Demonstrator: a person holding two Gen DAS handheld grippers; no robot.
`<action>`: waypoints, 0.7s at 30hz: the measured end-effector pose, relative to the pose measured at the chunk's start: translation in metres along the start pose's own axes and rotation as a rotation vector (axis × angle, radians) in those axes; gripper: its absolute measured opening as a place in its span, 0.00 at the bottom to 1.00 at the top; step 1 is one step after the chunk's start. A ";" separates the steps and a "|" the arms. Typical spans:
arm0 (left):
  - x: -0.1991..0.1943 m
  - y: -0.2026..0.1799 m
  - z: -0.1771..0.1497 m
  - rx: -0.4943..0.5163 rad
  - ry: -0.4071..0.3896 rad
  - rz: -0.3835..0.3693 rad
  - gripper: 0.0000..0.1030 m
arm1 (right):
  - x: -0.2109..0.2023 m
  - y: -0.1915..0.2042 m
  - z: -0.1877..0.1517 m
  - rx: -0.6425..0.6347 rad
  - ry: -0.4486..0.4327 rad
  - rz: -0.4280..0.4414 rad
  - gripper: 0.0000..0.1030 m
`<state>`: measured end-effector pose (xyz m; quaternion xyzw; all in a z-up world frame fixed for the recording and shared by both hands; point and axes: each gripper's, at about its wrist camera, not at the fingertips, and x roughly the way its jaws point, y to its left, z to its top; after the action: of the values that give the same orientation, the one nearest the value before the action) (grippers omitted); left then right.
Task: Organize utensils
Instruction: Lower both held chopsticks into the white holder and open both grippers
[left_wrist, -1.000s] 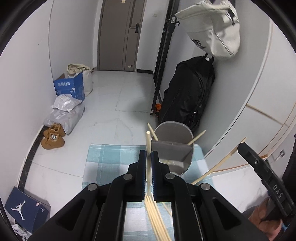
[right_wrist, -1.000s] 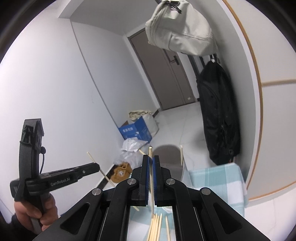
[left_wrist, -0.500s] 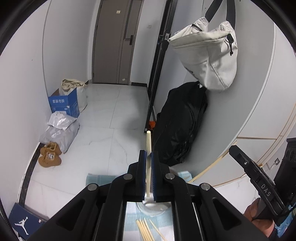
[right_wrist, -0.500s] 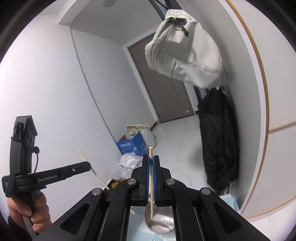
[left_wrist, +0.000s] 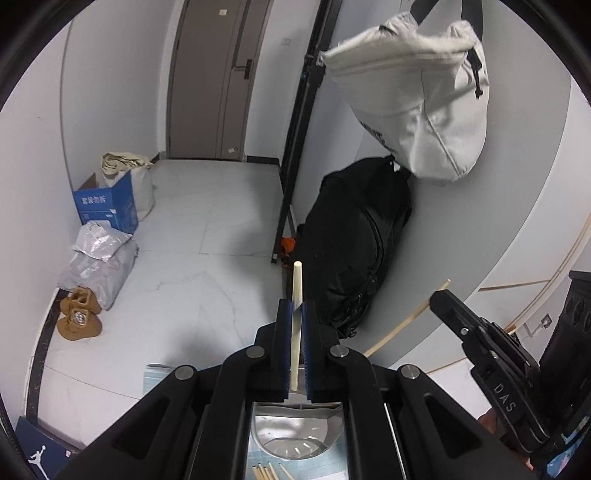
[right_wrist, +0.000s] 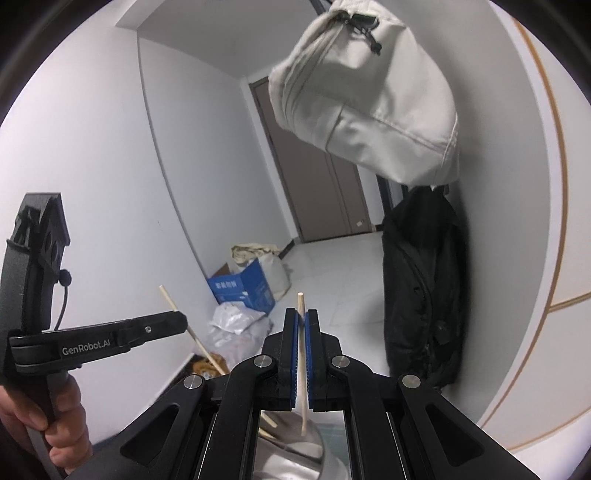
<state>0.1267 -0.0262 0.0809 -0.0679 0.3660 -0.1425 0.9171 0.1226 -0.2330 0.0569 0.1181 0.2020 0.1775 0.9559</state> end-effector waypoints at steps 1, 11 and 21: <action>0.005 0.000 -0.001 0.001 0.006 0.001 0.01 | 0.004 -0.002 -0.001 -0.002 0.008 -0.002 0.03; 0.037 0.001 -0.015 0.019 0.091 -0.014 0.01 | 0.027 -0.007 -0.026 -0.025 0.087 0.011 0.03; 0.055 -0.003 -0.031 0.088 0.190 -0.053 0.01 | 0.045 -0.005 -0.055 -0.029 0.189 0.047 0.03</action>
<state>0.1430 -0.0472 0.0232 -0.0234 0.4426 -0.1883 0.8764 0.1386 -0.2118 -0.0094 0.0916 0.2861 0.2133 0.9297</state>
